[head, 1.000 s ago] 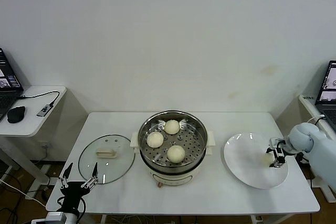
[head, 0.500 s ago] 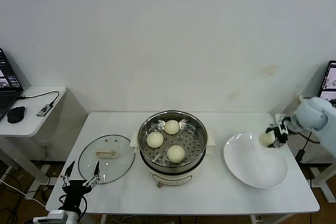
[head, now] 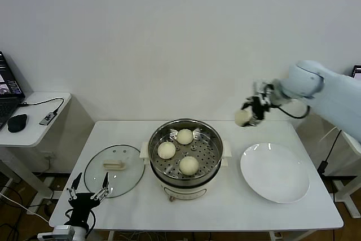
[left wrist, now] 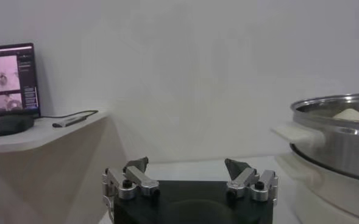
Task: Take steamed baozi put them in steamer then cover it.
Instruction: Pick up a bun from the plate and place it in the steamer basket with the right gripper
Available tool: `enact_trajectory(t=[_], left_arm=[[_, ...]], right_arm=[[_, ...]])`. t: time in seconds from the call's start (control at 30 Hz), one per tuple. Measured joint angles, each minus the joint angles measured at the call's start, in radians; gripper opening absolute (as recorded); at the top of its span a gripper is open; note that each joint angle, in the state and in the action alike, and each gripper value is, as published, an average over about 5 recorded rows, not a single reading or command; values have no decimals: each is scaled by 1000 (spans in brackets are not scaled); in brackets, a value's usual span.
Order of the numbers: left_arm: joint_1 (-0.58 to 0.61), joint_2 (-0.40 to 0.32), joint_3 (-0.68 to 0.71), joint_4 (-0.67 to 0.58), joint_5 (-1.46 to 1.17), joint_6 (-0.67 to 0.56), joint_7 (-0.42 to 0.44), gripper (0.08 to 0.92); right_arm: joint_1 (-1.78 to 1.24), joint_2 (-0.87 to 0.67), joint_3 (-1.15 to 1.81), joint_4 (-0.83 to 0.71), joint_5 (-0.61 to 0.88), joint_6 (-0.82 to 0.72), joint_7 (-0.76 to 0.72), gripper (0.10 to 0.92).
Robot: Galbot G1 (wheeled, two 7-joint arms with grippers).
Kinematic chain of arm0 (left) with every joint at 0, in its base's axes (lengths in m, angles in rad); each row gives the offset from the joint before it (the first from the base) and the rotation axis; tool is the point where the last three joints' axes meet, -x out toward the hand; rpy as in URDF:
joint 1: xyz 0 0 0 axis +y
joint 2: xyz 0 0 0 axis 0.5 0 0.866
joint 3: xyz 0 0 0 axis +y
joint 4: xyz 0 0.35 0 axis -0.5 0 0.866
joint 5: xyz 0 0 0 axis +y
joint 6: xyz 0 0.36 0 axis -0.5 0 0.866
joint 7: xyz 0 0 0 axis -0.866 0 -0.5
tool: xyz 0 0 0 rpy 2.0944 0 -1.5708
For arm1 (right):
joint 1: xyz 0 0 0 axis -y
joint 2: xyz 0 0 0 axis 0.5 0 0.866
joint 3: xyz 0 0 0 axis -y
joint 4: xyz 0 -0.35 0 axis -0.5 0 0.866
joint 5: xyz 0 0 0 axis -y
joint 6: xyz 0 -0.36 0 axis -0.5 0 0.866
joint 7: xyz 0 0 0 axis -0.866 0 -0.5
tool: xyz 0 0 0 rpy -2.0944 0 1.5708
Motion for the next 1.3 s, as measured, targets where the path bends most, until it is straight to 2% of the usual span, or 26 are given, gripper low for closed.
enact_trajectory(t=[0.23,0.43,1.17,1.3], left_arm=[[4,-12,-4,-2,2,-1,-1,823],[5,-18,-7,-1,2,-1,-1,823],[2,-16,-12,-1,1,-2,0,823],[3,-16,-12,-1,1,-3,0,823]], right_arm=[[21,126,-56,6,107,-94,78,628],[-4,196,-84,-5,142,-143,127,628],[-164,262,-80,-46,96,-200,171,628],[-170,263,-73,-44,90,-203,171,675]])
